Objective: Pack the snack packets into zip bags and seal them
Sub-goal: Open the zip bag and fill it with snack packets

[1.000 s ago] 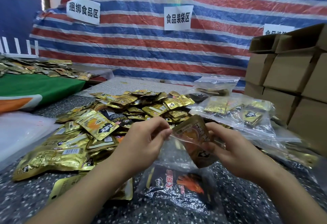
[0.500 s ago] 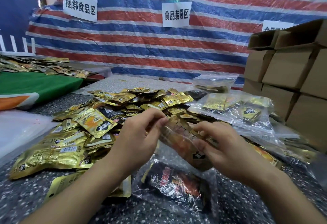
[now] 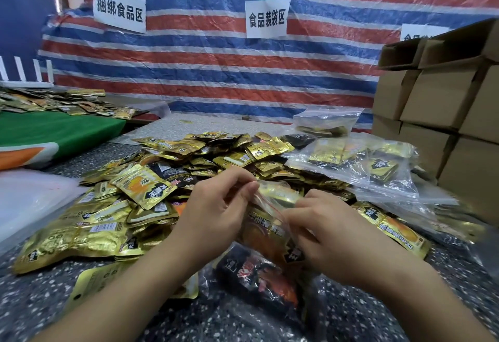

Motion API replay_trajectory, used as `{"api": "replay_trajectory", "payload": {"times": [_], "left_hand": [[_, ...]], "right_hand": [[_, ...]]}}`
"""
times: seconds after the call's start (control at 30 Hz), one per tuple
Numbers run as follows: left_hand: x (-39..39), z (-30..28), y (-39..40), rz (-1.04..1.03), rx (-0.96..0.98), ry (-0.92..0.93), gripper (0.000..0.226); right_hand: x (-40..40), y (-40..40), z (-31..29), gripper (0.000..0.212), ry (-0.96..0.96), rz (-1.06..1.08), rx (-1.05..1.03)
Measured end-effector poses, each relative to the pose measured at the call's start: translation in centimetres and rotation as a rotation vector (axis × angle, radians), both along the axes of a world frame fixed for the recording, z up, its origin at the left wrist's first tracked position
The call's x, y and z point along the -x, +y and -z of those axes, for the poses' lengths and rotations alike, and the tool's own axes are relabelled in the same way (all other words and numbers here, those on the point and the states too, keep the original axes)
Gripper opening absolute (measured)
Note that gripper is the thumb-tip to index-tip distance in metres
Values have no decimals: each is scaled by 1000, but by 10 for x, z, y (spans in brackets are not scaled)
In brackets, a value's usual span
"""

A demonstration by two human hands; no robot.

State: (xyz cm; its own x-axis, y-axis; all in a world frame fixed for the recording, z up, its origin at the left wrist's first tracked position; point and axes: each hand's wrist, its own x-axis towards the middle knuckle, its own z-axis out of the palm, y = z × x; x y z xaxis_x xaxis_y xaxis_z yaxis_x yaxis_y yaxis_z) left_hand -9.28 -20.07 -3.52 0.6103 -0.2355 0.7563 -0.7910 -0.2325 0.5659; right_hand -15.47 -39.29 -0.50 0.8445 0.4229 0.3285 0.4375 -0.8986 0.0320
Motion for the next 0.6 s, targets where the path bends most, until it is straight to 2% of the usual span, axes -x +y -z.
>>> {"api": "replay_trajectory", "payload": {"times": [0.1, 0.23, 0.3, 0.33, 0.43, 0.47, 0.6], "left_hand": [[2, -4, 0, 82, 123, 60, 10], [-1, -11, 5, 60, 253, 31, 9], [-1, -14, 5, 48, 284, 16, 10], [-1, -15, 4, 50, 298, 21, 11], [1, -19, -3, 54, 312, 55, 12], [0, -22, -5, 51, 304, 64, 12], [0, -42, -11, 96, 287, 98, 13]], "right_hand": [[1, 2, 1, 26, -100, -5, -75], [-3, -2, -1, 55, -287, -53, -277], [-3, -4, -3, 62, -357, -61, -285], [-3, -6, -3, 58, -378, -54, -267], [-8, -13, -1, 22, -474, -62, -232], [-10, -15, 0, 17, -511, -59, -240], [-13, -22, -2, 17, -674, -71, -340]]}}
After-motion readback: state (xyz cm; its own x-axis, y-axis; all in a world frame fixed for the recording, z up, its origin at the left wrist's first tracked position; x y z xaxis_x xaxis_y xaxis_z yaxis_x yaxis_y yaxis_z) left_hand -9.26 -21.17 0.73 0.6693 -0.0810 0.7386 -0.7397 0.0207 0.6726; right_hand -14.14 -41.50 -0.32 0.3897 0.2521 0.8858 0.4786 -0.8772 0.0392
